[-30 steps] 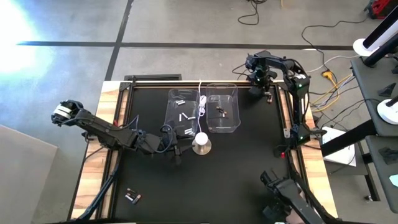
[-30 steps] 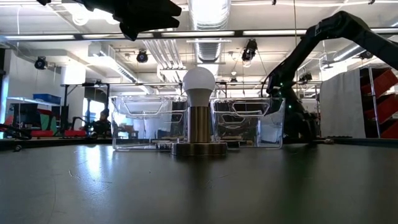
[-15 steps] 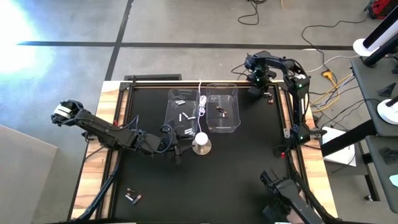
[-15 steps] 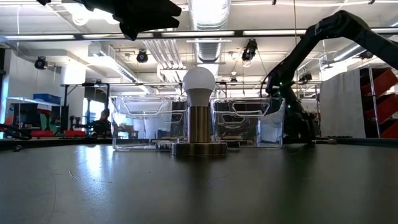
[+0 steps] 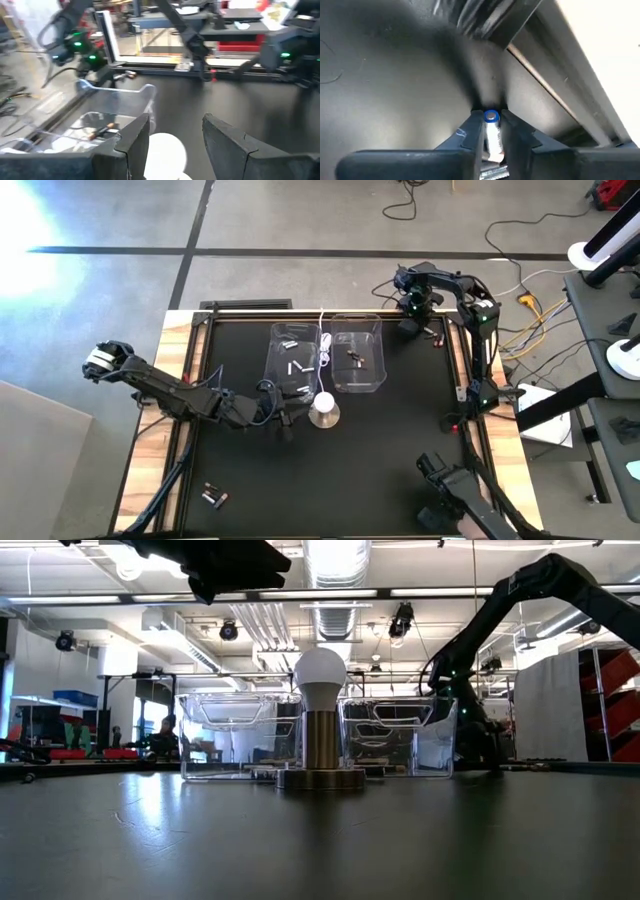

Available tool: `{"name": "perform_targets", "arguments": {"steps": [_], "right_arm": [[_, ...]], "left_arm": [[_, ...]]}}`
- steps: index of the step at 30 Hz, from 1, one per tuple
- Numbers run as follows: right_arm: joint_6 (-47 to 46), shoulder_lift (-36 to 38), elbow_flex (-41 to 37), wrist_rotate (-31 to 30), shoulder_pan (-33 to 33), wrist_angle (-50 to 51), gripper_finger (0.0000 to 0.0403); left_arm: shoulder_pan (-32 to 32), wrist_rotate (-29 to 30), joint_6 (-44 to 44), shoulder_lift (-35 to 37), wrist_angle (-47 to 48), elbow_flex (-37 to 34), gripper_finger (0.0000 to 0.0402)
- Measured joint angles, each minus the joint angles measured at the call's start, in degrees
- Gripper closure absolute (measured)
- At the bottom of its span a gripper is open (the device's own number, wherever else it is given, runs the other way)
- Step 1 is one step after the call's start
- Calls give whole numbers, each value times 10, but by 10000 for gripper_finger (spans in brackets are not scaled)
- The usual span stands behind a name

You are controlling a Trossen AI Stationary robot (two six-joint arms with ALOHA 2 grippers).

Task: Sort batteries
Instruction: Put the white battery into the left transparent bin

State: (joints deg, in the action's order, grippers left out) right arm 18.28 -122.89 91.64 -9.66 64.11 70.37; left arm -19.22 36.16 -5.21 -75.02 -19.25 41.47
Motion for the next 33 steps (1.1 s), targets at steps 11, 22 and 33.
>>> {"name": "perform_targets", "arguments": {"steps": [11, 22, 33], "right_arm": [[27, 11, -1, 4, -3, -13, 377], [41, 162, -1, 9, -91, -22, 375], [1, 327, -3, 13, -325, -57, 375]], "left_arm": [[-1, 24, 6, 0, 0, -2, 239], [-3, 24, 4, 10, 0, -2, 239], [-18, 70, 3, 18, 1, -4, 239]]}}
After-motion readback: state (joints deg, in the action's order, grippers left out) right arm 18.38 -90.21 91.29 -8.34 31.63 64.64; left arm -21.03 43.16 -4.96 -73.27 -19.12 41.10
